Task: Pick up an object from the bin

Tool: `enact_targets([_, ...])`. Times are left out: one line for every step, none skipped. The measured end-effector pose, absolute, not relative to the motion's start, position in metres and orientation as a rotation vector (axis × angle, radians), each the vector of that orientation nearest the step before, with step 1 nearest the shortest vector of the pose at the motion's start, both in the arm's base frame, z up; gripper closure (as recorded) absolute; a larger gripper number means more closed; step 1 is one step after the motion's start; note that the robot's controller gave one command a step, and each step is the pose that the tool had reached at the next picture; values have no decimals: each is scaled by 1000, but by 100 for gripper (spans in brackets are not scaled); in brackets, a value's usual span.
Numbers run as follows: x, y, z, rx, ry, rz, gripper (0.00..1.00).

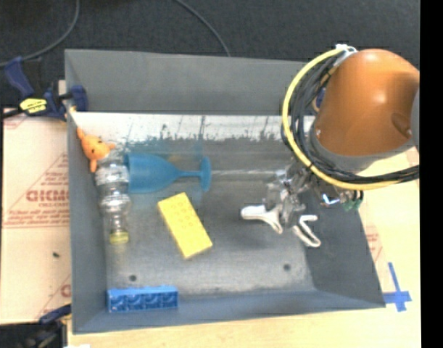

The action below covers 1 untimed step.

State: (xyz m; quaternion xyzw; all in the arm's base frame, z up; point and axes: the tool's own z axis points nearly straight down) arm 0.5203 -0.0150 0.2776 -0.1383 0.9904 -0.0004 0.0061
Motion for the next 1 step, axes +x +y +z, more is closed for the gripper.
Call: enact_targets([535,17,238,-663,3069,-1,100])
